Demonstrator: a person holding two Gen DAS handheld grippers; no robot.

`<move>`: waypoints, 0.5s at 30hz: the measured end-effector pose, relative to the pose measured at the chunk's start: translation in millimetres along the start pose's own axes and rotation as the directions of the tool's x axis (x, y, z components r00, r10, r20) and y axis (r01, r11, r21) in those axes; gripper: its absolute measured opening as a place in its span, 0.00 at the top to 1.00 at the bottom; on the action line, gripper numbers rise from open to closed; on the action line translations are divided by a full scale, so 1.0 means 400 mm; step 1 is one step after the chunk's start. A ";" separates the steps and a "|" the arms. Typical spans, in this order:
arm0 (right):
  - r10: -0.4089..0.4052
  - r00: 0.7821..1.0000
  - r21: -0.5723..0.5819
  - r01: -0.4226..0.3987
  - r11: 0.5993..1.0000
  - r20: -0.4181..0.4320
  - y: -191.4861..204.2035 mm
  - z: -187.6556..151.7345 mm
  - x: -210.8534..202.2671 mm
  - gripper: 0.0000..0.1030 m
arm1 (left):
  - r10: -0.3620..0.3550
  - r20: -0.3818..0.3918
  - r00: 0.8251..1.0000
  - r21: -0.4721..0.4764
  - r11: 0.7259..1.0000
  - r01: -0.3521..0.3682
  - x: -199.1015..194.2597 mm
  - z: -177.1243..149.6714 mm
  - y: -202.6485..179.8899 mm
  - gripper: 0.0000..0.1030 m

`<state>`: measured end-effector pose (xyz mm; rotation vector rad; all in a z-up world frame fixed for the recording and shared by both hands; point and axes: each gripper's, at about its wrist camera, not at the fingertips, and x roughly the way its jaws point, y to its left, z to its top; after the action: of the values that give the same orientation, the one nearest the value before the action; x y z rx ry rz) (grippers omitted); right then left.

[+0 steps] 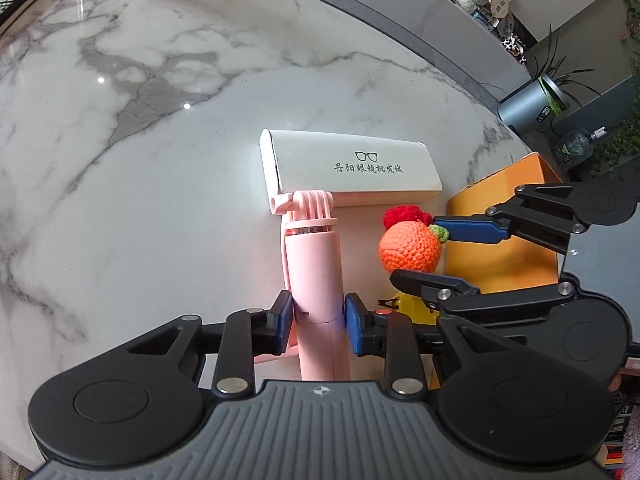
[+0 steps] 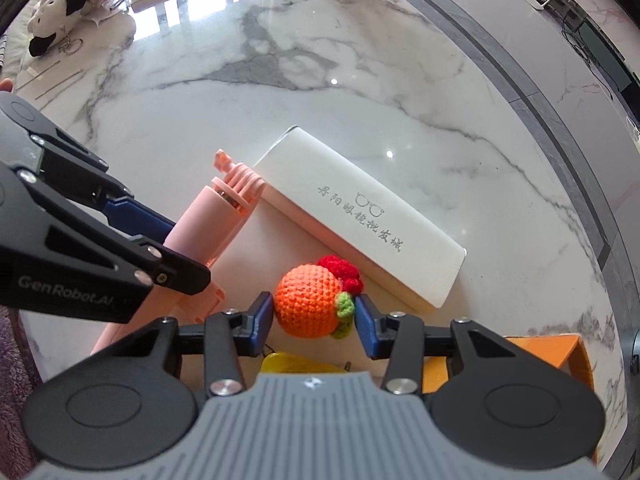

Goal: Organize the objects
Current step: 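Grasp the pink selfie stick with the left tool while the right tool grasps the crocheted orange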

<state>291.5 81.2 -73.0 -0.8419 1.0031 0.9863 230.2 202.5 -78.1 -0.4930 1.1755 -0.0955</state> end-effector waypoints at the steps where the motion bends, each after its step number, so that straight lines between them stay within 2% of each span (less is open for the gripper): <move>1: 0.000 1.000 -0.001 0.000 1.000 0.011 0.005 -0.004 -0.020 0.55 | 0.000 0.013 1.000 0.013 1.000 0.000 -0.012 -0.004 -0.002 0.69; 11: -0.005 0.989 0.067 -0.005 0.998 0.148 0.041 -0.083 -0.263 0.55 | 0.013 0.104 0.994 0.112 0.993 -0.024 -0.137 -0.062 -0.056 0.70; 15: -0.024 0.987 0.108 0.007 0.994 0.159 0.039 -0.150 -0.356 0.55 | 0.015 0.148 0.989 0.165 0.985 -0.040 -0.183 -0.089 -0.099 0.70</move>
<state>229.6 -5.6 40.2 -0.6700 0.9017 0.9629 176.4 179.6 -9.1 -0.3292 1.0202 -0.1310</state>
